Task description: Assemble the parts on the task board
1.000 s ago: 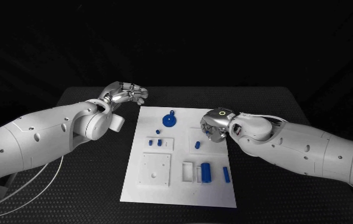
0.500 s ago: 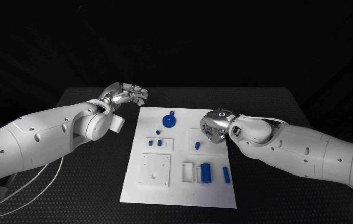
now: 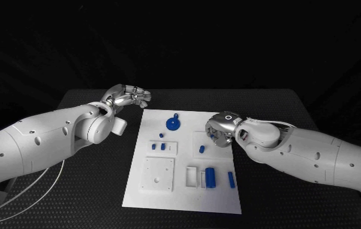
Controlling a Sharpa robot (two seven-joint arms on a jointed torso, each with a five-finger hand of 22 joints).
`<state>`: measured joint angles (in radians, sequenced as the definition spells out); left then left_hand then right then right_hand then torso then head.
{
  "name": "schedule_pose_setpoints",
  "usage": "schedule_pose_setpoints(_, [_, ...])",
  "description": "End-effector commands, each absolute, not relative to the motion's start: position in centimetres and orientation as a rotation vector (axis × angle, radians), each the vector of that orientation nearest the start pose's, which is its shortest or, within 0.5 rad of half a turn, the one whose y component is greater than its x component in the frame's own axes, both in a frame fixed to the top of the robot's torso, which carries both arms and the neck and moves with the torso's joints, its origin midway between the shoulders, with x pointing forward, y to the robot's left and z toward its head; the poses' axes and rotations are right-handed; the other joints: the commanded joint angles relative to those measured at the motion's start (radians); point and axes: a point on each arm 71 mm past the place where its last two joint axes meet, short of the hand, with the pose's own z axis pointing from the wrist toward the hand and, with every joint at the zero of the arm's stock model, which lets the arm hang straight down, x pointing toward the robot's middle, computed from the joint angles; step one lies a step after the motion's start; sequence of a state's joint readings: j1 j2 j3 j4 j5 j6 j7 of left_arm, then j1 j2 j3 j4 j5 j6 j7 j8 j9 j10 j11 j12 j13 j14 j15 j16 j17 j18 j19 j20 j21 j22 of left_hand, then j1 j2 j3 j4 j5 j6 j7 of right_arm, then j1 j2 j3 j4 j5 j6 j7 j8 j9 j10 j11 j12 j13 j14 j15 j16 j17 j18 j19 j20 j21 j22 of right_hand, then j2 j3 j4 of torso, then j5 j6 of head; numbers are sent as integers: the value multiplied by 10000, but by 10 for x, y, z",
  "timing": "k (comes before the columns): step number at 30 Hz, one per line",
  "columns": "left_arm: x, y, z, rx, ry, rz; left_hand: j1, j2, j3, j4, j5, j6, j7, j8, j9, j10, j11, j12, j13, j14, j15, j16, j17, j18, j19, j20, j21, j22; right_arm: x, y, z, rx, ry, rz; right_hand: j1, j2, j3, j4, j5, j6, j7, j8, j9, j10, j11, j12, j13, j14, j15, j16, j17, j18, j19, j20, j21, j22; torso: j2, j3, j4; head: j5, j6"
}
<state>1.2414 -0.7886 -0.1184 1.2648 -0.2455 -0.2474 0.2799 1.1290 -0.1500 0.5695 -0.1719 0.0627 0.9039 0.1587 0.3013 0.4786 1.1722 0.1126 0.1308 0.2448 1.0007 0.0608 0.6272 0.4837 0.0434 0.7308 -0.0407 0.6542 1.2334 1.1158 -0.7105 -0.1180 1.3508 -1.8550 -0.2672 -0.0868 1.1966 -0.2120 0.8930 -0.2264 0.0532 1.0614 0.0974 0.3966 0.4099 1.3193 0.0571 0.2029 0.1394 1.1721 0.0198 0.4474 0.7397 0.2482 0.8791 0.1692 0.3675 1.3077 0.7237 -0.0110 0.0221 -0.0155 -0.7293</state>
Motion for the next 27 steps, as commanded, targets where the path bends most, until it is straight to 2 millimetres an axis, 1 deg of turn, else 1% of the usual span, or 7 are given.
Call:
schedule_pose_setpoints(1, [530,257,-202,-9142,15765,-12559,-42,-27,-55,-20,18,-90,8,34,-17,27,8,-60,-10,76,-12,-46,12,59,57,12,-59,9,480,-173,-258,-5907,16929,4539,34,-85,53,3,15,76,-14,19,6,43,1,53,-16,84,-1,56,15,135,68,12,45,228,2,3,3,0,17])
schedule_pose_setpoints(10, [531,259,-202,-9180,15774,-12509,-50,-27,-56,-15,18,-96,10,33,-19,27,11,-68,-20,80,-11,-61,26,59,59,13,-68,12,483,-175,-240,-5532,16783,4857,24,-95,65,21,17,81,-16,17,12,53,-1,46,-2,90,-4,56,30,136,78,9,53,226,0,1,9,1,16])
schedule_pose_setpoints(15, [531,259,-203,-9187,15805,-12513,-66,-31,-60,-3,16,-111,17,28,-25,20,17,-81,-33,83,-9,-81,44,58,62,15,-78,16,484,-179,-233,-5115,17020,5142,12,-94,69,36,24,81,-15,14,16,55,-1,39,7,90,-4,53,39,135,81,9,55,225,2,2,5,11,26])
schedule_pose_setpoints(18, [531,260,-203,-9215,15834,-12482,-79,-30,-63,7,14,-118,20,26,-27,17,20,-87,-41,86,-8,-93,54,57,64,16,-84,18,482,-180,-226,-4738,17122,5540,-10,-78,66,56,43,77,-12,8,20,57,0,29,18,89,-3,50,51,136,80,9,57,223,-3,-2,5,60,22])
schedule_pose_setpoints(21, [531,261,-203,-9236,15799,-12417,-85,-36,-65,10,13,-123,22,25,-29,16,22,-91,-46,86,-7,-102,62,57,65,16,-89,19,479,-176,-219,-4299,16892,6222,-33,-66,58,77,67,74,-9,3,25,55,2,16,29,86,-1,45,63,136,79,10,58,222,-1,-12,-6,147,62])
schedule_pose_setpoints(24, [532,261,-203,-9233,15762,-12414,-87,-37,-65,12,13,-126,23,24,-30,15,23,-94,-50,86,-7,-108,67,57,66,16,-93,20,476,-169,-212,-3796,16219,7030,-56,-44,46,97,100,65,-5,-6,30,51,5,-1,43,81,1,37,79,135,75,10,59,221,-15,-12,-13,274,104])
schedule_pose_setpoints(27, [533,261,-203,-9249,15689,-12380,-87,-36,-65,13,14,-126,23,25,-30,15,23,-96,-51,87,-7,-111,70,58,66,16,-94,21,473,-160,-207,-3570,15820,7600,-67,-30,44,115,116,59,-2,-12,33,45,9,-14,50,76,3,31,87,135,74,10,59,220,-8,-5,2,399,181])
